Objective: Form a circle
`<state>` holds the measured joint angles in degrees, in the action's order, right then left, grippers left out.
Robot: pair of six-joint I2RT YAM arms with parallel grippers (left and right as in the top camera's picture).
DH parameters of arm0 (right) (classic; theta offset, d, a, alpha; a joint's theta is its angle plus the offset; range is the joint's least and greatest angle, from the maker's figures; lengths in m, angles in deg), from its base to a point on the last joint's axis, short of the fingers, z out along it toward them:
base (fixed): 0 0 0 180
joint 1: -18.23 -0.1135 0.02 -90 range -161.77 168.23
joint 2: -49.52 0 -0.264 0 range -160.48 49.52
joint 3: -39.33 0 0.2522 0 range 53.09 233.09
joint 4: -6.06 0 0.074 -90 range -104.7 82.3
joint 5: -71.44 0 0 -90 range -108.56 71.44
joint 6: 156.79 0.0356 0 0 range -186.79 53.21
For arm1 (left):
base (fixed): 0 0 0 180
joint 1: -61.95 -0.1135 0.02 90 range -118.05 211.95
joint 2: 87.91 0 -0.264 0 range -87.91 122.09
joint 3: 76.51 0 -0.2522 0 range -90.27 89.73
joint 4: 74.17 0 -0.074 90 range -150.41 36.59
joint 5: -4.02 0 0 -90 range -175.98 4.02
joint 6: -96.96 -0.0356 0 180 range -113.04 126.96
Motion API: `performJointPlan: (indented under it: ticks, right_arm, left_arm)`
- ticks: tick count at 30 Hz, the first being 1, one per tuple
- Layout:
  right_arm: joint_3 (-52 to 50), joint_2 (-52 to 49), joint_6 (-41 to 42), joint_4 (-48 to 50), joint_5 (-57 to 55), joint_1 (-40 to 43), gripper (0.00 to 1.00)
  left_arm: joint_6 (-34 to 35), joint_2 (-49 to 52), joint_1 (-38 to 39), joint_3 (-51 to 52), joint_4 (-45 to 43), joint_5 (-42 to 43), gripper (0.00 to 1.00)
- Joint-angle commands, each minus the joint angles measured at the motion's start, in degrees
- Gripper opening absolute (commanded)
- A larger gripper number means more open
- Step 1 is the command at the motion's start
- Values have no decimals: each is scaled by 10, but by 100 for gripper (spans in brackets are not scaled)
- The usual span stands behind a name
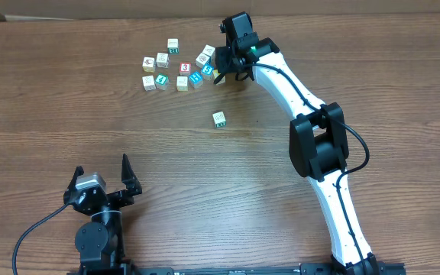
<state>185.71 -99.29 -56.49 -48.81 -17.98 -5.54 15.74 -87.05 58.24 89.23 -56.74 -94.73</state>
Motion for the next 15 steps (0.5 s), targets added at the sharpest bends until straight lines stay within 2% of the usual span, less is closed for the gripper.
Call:
performJointPlan:
  ticks: [1,7,11,15]
  right_arm:
    - [1,-14,2,6,-7,-4,52]
    - [1,-29,2,17,-7,-4,53]
    - [1,-30,2,21,-7,-4,44]
    - [2,-30,1,23,-11,-4,44]
  left_arm:
    - [-11,-6,7,2,0,5,100]
    - [-11,-6,7,2,0,5,100]
    - [-11,-6,7,2,0,5,99]
    - [-11,-6,7,2,0,5,100]
